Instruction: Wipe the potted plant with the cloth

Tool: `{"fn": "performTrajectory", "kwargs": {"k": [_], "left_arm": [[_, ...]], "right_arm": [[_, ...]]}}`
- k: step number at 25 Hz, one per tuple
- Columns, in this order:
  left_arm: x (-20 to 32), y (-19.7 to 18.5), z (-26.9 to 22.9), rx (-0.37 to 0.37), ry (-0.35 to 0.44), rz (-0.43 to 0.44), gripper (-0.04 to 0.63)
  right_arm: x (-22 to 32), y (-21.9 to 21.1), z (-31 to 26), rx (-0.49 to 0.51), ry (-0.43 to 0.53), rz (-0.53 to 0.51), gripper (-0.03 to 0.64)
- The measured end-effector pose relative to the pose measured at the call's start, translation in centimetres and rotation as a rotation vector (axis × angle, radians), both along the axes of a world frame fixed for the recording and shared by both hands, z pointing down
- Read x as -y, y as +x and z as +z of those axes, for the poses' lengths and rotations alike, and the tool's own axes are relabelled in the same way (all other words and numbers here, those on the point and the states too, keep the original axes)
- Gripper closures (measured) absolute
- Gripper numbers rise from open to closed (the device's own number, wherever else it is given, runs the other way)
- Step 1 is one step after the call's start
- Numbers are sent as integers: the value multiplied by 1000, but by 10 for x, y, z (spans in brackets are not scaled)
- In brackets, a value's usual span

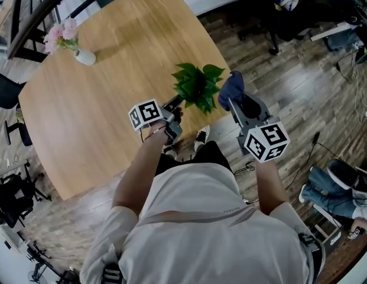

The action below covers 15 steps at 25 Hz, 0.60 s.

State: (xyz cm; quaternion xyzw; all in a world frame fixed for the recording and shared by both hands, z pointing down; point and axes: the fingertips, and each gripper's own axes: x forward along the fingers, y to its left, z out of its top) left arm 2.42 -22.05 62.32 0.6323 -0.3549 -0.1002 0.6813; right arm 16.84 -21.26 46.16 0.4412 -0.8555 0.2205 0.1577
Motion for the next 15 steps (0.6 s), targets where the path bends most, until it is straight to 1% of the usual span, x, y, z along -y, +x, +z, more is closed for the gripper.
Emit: {"fn": "performTrajectory", "kwargs": {"k": [1,3,5,7,10,15], "left_arm": [[0,0,0,-1,0,-1,505],[0,0,0,-2,0,-3,505],[-1,1,-1,-5,0,-5,505],[-1,2,-1,-6,0,-5,504],[0,2,-1,-6,3,-5,503],[0,1,-1,-4,10,1,503]], "right_arm": [[-5,-13,-5,24,2,-31,457],[-20,-40,3,49,-28,-90,457],[-36,-61,28,43,-78,-129,457],[-47,-71,56,10,-108,-141,457],[-49,-62,81,-34,-132,-100,457],[-38,-16,84,-63,-140,5,457]]}}
